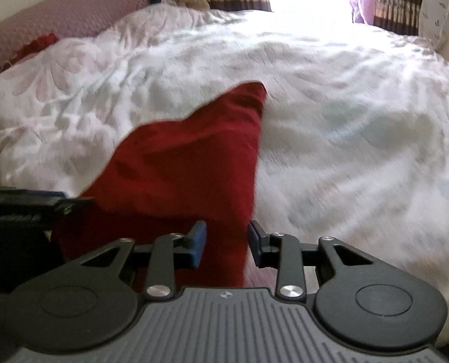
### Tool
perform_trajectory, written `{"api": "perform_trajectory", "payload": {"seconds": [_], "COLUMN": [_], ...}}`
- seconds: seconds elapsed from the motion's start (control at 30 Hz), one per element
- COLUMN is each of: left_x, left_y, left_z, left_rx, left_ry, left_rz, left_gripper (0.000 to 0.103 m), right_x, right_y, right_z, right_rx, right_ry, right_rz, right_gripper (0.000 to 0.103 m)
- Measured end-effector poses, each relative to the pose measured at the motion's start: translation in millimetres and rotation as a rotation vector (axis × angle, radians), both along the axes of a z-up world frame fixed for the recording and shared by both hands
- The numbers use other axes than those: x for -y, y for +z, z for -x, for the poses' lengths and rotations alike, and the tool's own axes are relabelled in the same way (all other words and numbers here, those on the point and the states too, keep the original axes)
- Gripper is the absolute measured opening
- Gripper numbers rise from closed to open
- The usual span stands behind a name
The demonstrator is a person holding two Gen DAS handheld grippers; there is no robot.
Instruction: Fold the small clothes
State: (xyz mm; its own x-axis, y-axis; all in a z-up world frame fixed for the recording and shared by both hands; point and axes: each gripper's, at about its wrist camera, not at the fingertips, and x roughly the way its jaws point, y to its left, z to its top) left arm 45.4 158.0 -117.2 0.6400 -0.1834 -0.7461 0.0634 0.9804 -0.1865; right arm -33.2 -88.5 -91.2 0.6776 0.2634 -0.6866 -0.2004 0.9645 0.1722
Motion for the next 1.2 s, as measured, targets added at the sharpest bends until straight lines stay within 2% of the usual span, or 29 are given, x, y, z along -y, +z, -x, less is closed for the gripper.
{"api": "perform_trajectory", "payload": {"seconds": [0.07,0.13,0.17,0.2,0.23,0.3,0.4,0.47,0.5,0.57,0.67,0.77,0.97,1.03,1.1,1.17,1.2], "left_x": [3.1,9.1,14.5,17.7,16.8,9.3,-1.4,-0.8,-3.1,-5.1,-6.8,-6.6,-8.5,-8.7,-11.2,-13.3,-12.0], "left_y": [-6.7,-22.8,-34.3,-40.5,-44.8,-47.4,-42.6,-32.0,-26.9,-14.5,-7.9,-13.1,-42.6,-44.8,-40.2,-38.2,-40.5], "left_z": [-17.6,-35.9,-41.1,-39.4,-34.3,-25.0,-32.2,-32.2,-33.6,-37.3,-50.4,-66.5,-101.5,-101.8,-98.8,-96.9,-98.3], "left_rx": [0.029,-0.043,-0.106,-0.120,-0.099,-0.074,-0.082,-0.096,-0.095,-0.070,-0.040,-0.070,-0.201,-0.208,-0.207,-0.213,-0.219], "left_ry": [0.036,0.071,0.076,0.063,0.059,0.078,0.090,0.103,0.106,0.103,0.076,0.070,0.007,0.007,0.010,-0.010,-0.019], "left_rz": [0.030,0.006,-0.050,-0.070,-0.071,-0.029,0.019,0.035,0.034,0.024,0.006,-0.011,0.053,0.057,0.092,0.123,0.112], "left_gripper": [0.055,0.055,0.058,0.060,0.061,0.064,0.063,0.061,0.061,0.061,0.061,0.061,0.062,0.062,0.062,0.063,0.063], "right_x": [-9.4,-16.9,-18.9,-19.6,-18.9,-15.4,-8.2,-4.2,-3.8,-2.4,-2.1,-3.1,-5.9,-6.1,-4.7,-4.3,-3.7], "right_y": [-9.9,-23.7,-28.4,-31.1,-34.6,-39.2,-33.0,-24.7,-21.0,-13.7,-13.8,-16.4,-20.4,-21.2,-21.2,-23.4,-24.9], "right_z": [-15.7,-24.8,-21.7,-16.8,-11.7,-3.0,0.1,-4.0,-6.6,-10.6,-22.9,-33.2,-51.2,-53.8,-54.3,-56.8,-59.0], "right_rx": [-0.021,-0.050,-0.054,-0.060,-0.068,-0.080,-0.075,-0.081,-0.072,-0.043,-0.051,-0.063,-0.078,-0.082,-0.082,-0.088,-0.092], "right_ry": [0.018,0.014,0.018,0.026,0.030,0.039,0.043,0.013,-0.001,-0.019,-0.026,-0.027,-0.024,-0.023,-0.026,-0.028,-0.025], "right_rz": [-0.006,0.007,0.028,0.048,0.065,0.075,0.044,0.036,0.040,0.050,0.056,0.042,0.051,0.049,0.041,0.042,0.040], "right_gripper": [0.020,0.020,0.019,0.019,0.019,0.021,0.031,0.057,0.060,0.062,0.062,0.062,0.073,0.073,0.075,0.084,0.085]}}
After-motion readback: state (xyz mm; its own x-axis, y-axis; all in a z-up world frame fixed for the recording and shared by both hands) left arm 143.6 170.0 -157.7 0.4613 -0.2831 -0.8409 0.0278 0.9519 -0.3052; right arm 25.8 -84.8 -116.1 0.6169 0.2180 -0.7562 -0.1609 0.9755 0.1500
